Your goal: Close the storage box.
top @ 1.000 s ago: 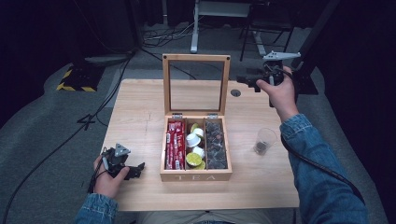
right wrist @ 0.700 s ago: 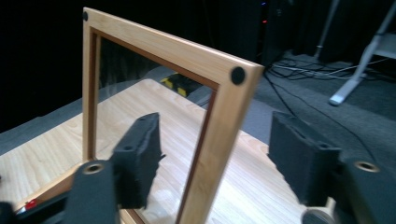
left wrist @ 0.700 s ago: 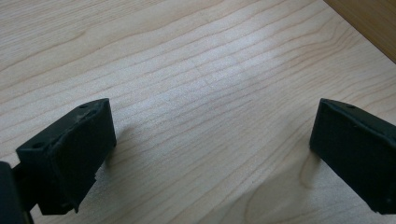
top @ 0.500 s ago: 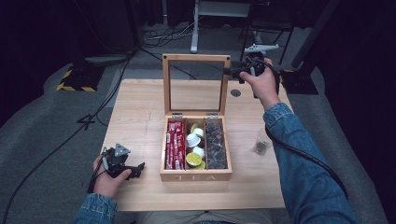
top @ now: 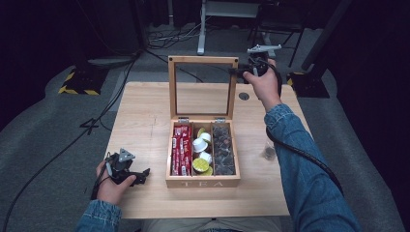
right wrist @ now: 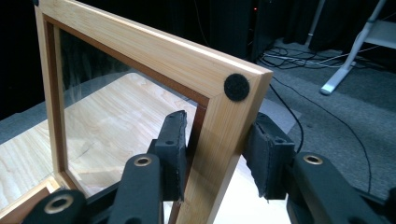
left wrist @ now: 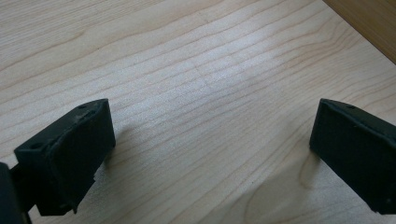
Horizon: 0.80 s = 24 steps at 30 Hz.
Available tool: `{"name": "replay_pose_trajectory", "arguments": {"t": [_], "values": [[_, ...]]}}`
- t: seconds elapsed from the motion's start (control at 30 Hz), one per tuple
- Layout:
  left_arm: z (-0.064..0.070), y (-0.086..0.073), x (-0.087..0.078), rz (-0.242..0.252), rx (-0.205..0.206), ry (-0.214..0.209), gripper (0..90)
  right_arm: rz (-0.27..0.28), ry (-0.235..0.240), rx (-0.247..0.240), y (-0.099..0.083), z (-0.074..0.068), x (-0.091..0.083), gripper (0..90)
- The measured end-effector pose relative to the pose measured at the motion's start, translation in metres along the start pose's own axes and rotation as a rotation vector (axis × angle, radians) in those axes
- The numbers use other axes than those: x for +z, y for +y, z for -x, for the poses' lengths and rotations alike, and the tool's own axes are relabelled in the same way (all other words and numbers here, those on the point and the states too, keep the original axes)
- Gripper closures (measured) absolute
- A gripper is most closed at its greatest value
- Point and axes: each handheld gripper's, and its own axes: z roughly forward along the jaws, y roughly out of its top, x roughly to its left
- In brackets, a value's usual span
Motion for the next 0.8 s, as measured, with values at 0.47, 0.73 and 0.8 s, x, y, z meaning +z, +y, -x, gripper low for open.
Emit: {"name": "replay_pose_trajectory", "arguments": {"t": [0.47,0.73,0.8], "values": [[0.0,0.0,0.0,-0.001,0.0,0.001,0.4,0.013,0.065,-0.036,0.001,-0.013,-0.029,63.8],[0.0,0.0,0.0,-0.001,0.001,0.0,0.3,0.005,0.093,-0.087,-0.003,-0.028,-0.053,66.3],[0.0,0.0,0.0,-0.001,0.0,0.0,0.3,0.002,0.093,-0.106,-0.005,-0.033,-0.059,66.4]]}}
